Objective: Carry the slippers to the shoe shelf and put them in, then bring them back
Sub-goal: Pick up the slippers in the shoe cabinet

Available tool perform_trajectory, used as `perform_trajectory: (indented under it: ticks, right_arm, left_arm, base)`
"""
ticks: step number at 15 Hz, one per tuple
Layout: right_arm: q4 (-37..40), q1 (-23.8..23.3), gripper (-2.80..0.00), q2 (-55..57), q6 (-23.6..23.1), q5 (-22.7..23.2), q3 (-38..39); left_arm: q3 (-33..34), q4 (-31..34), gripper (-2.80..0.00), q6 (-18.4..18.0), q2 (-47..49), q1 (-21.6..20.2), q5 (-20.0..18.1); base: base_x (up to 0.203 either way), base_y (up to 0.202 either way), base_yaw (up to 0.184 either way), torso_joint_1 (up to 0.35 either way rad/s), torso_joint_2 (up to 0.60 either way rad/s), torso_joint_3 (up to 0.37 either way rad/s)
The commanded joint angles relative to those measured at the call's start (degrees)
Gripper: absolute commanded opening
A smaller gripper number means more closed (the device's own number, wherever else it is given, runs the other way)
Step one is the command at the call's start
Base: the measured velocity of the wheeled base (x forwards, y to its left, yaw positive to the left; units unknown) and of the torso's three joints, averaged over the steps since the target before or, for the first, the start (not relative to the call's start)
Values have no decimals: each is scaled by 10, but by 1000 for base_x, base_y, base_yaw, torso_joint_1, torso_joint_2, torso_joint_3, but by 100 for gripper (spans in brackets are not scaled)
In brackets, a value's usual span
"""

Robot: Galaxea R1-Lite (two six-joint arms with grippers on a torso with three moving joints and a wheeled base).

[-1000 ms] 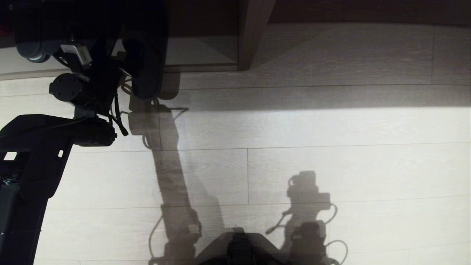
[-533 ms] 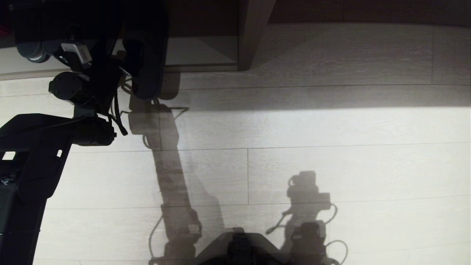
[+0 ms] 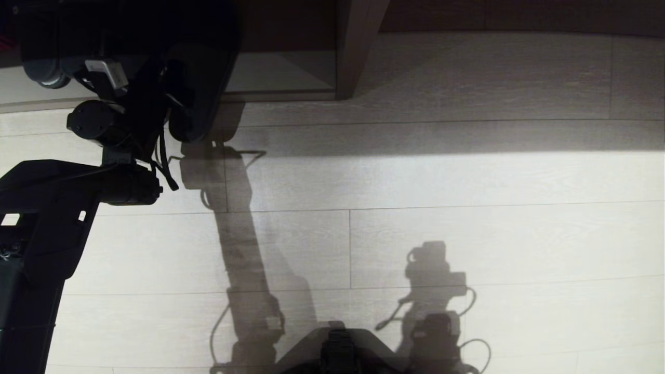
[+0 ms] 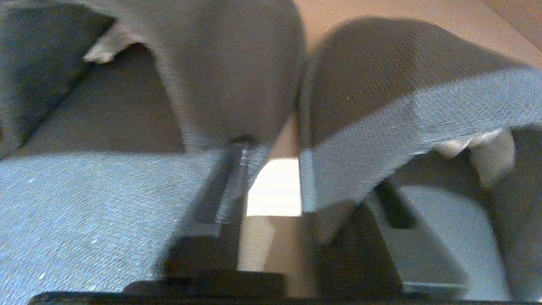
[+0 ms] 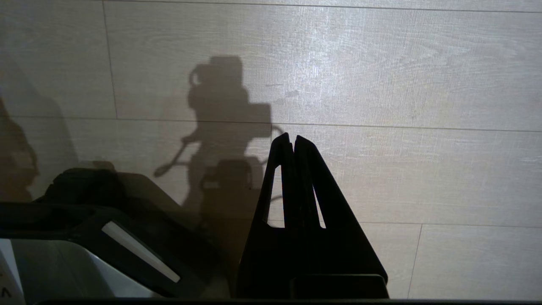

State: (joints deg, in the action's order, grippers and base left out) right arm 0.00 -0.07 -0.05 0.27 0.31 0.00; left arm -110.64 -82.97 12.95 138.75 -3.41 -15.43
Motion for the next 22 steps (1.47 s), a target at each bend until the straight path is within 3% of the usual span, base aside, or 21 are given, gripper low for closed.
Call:
perform_trajectory:
  ticks: [1, 9, 14, 22]
  right_arm:
    - [0, 0, -280, 0, 0, 0, 0]
    - [0, 0, -280, 0, 0, 0, 0]
    - [0, 0, -280, 0, 0, 0, 0]
    - [0, 0, -280, 0, 0, 0, 0]
  left_arm:
    - [1, -5, -280, 1, -1, -1, -2]
    - [4, 4, -280, 5, -21, -16, -11]
    - [11, 39, -280, 31, -77, -37, -14]
    - [92, 76, -280, 30, -165, -37, -11]
  base:
    - [0, 0, 0, 0, 0, 0]
    - [0, 0, 0, 0, 0, 0]
    - [0, 0, 0, 0, 0, 0]
    - [0, 0, 0, 0, 0, 0]
